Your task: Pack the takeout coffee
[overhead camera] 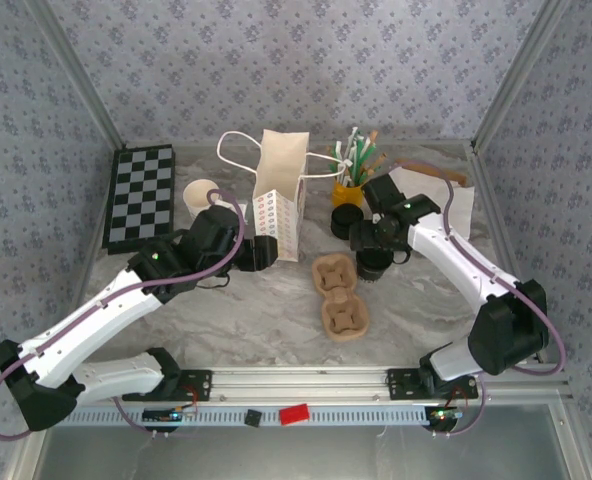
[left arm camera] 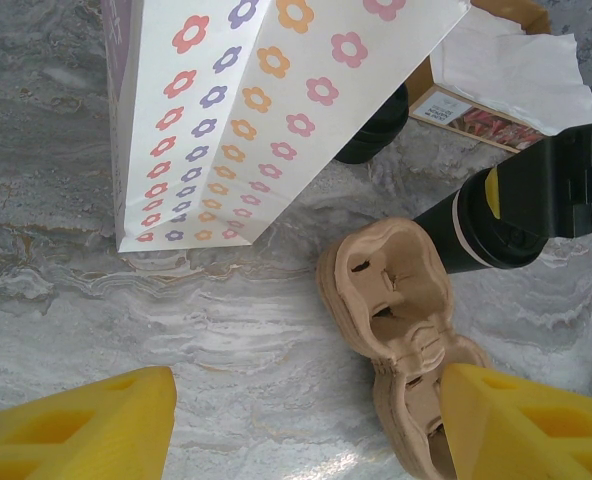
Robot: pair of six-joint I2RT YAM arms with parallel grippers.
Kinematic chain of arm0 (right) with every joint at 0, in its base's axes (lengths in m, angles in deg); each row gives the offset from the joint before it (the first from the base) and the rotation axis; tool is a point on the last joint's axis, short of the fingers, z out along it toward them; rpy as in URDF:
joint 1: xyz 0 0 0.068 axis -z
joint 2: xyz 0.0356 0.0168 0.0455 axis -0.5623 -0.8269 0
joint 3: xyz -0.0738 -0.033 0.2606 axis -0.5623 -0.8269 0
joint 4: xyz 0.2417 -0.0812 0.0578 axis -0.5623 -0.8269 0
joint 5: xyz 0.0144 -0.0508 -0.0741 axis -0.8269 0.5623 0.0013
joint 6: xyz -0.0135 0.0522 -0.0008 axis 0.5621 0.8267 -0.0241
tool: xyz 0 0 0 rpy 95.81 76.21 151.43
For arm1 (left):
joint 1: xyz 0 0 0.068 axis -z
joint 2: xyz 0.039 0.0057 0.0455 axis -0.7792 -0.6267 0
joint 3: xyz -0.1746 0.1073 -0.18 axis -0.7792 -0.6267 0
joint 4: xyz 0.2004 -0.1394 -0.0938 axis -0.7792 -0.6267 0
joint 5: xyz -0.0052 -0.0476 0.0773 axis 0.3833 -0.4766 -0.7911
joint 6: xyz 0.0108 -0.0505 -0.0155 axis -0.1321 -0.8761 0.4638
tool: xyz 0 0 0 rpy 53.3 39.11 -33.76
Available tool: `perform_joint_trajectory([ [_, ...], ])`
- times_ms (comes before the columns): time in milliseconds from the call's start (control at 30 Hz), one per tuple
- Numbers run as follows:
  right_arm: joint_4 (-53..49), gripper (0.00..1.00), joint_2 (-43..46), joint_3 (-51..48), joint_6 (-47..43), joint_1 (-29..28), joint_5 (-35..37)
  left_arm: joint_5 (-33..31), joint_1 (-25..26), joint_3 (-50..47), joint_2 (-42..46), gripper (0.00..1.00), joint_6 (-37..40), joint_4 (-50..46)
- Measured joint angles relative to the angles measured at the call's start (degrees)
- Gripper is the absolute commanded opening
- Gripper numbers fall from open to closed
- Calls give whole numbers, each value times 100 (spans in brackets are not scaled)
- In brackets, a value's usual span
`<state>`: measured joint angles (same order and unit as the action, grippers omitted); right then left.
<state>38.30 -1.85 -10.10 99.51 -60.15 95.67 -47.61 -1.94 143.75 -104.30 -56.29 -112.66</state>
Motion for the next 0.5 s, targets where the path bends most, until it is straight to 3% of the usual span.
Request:
perform_joint_trajectory([
  [500,-557,88,-94,101,-205,-74,-199,0,0,0,0,70,2,0],
])
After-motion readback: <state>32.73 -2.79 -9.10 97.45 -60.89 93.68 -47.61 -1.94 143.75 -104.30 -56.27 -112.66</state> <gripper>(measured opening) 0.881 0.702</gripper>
